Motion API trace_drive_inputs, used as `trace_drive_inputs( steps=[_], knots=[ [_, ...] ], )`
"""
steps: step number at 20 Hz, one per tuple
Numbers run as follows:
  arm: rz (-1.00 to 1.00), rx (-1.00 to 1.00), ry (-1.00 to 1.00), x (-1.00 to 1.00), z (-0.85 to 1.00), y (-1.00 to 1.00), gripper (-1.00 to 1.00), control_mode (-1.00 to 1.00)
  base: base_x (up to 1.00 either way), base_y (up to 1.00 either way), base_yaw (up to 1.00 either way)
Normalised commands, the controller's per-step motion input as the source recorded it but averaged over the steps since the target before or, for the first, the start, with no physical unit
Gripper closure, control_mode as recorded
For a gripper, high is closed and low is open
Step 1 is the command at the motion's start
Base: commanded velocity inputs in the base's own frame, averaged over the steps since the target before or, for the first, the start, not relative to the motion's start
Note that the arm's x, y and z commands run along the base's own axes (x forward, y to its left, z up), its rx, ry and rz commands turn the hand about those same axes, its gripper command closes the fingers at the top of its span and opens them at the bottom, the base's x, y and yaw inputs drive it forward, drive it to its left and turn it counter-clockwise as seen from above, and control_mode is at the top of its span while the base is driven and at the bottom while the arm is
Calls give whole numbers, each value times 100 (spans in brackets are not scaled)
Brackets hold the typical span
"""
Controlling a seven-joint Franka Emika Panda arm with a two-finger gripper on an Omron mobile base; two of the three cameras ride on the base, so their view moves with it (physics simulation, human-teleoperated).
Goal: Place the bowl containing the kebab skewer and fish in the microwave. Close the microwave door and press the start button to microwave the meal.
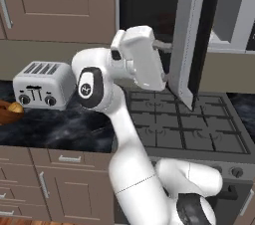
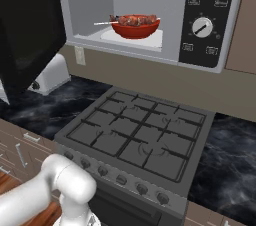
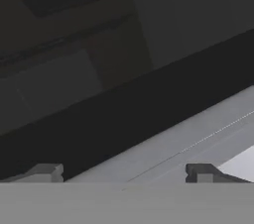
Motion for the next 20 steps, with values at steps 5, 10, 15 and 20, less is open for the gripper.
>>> trace_drive_inputs(
  steps=[5, 10, 15, 20],
  knots=[
    [6, 27, -24, -93, 5, -100, -100, -100, 0, 0, 0],
    [32, 25, -5, -13, 0, -95, -100, -100, 0, 0, 0],
    [51, 18, 5, 27, 0, -67, -100, -100, 0, 0, 0],
    [56, 3, 34, 72, -2, -12, -100, -100, 0, 0, 0]
  ],
)
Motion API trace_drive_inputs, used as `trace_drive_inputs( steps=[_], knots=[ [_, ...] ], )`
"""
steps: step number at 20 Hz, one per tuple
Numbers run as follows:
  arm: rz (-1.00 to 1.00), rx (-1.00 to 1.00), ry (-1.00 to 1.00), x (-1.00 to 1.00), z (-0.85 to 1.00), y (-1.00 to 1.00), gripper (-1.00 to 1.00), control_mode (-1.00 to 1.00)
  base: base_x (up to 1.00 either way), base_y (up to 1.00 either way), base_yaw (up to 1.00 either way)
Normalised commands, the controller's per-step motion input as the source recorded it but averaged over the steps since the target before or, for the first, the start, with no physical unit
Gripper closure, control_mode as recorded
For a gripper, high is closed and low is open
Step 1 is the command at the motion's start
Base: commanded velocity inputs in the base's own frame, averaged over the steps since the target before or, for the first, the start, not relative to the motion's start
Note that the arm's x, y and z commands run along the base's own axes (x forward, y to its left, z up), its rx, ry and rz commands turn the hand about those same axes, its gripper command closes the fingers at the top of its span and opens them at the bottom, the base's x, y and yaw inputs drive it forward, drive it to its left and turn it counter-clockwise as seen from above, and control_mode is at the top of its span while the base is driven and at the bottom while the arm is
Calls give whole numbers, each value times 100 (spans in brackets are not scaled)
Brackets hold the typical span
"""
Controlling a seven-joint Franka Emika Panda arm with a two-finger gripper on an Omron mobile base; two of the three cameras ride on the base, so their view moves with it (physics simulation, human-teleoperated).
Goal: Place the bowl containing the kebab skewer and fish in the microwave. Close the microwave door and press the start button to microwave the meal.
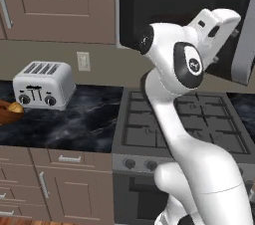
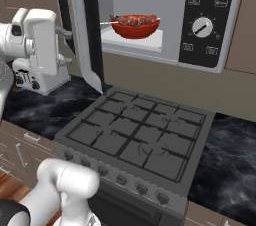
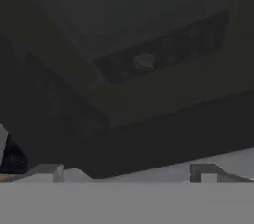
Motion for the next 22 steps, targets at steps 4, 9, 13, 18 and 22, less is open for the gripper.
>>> trace_drive_inputs(
  steps=[4, 9, 13, 18, 22],
  knots=[
    [51, 0, 28, 100, -25, 0, -100, -100, 0, 0, 0],
    [43, 0, 17, 100, -10, -16, -100, -100, 0, 0, 0],
    [43, 5, 14, 100, 0, -37, -100, -100, 0, 0, 0],
    [42, 4, 13, 100, 0, -43, -100, -100, 0, 0, 0],
    [43, 3, 9, 100, 0, -45, -100, -100, 0, 0, 0]
  ],
)
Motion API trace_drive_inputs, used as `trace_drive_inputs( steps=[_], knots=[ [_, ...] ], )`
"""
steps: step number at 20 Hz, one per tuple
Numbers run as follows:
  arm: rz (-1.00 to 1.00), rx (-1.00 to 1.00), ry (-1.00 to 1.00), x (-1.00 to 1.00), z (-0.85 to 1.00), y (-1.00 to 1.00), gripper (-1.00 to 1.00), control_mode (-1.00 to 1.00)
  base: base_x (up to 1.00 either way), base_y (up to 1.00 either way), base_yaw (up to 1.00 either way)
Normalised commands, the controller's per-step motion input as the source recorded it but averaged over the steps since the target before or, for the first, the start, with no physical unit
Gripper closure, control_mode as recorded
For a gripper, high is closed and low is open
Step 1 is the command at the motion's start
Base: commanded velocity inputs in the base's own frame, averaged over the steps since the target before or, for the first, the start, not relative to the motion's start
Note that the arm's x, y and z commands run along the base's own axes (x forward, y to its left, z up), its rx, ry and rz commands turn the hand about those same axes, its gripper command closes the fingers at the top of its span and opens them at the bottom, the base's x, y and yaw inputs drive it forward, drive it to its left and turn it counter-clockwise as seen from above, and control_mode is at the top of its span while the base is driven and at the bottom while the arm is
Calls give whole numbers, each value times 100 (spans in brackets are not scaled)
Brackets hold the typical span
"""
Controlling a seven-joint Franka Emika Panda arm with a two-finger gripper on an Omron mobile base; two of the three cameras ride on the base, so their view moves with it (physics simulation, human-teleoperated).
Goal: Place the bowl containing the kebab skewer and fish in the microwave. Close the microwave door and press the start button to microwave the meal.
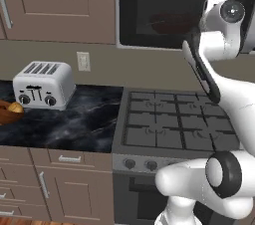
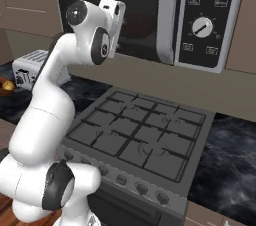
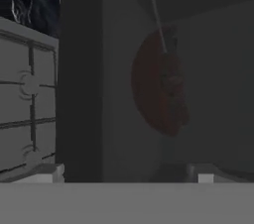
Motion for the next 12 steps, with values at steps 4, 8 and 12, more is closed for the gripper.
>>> trace_drive_inputs(
  steps=[4, 8, 12],
  knots=[
    [41, 1, 6, 100, 0, -40, -100, -100, 0, 0, 0],
    [38, 0, 6, 95, 0, -38, -100, -100, 0, 0, 0],
    [31, -1, 3, 53, -1, -19, -100, -100, 0, 0, 0]
  ],
)
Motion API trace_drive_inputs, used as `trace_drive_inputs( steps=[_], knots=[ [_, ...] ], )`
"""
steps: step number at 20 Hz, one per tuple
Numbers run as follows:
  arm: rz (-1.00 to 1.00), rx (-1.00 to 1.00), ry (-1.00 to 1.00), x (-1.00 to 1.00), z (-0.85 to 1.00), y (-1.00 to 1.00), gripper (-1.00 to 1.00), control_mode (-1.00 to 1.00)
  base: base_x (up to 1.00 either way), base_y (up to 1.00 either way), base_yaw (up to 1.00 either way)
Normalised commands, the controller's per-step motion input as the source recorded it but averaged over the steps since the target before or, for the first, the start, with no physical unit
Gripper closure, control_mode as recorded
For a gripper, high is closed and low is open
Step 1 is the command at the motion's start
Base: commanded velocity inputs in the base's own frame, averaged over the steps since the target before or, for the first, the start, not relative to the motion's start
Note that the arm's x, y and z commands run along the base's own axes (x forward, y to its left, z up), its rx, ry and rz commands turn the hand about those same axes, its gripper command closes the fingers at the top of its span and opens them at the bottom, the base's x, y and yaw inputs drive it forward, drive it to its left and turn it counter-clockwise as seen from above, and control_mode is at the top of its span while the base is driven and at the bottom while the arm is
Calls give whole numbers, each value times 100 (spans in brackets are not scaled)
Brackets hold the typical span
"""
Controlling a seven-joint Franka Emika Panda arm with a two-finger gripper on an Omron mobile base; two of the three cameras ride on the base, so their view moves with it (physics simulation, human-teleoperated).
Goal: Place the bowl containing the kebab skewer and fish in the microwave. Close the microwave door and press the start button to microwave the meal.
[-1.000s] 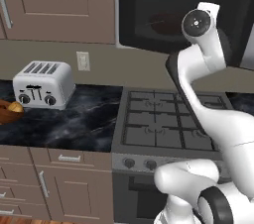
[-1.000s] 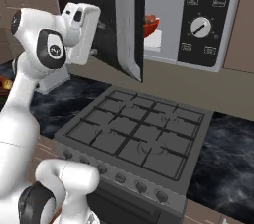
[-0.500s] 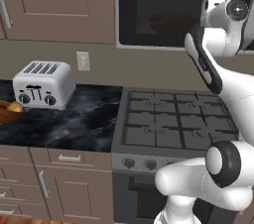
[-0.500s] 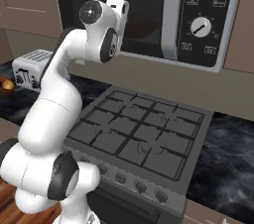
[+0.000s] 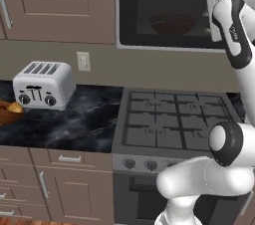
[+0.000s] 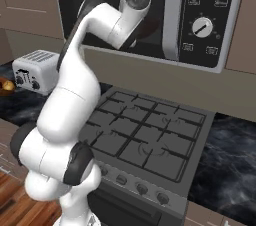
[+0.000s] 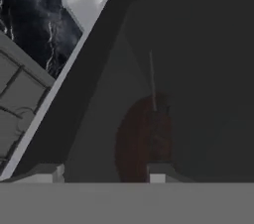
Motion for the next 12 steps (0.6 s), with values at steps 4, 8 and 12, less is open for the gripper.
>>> trace_drive_inputs(
  steps=[4, 8, 12],
  knots=[
    [16, -21, 0, -38, -41, 18, -100, -100, 0, 0, 0],
    [1, -37, -2, -85, -36, 86, -100, -100, 0, 0, 0],
    [0, -26, -9, -97, -2, 78, -100, -100, 0, 0, 0]
  ],
)
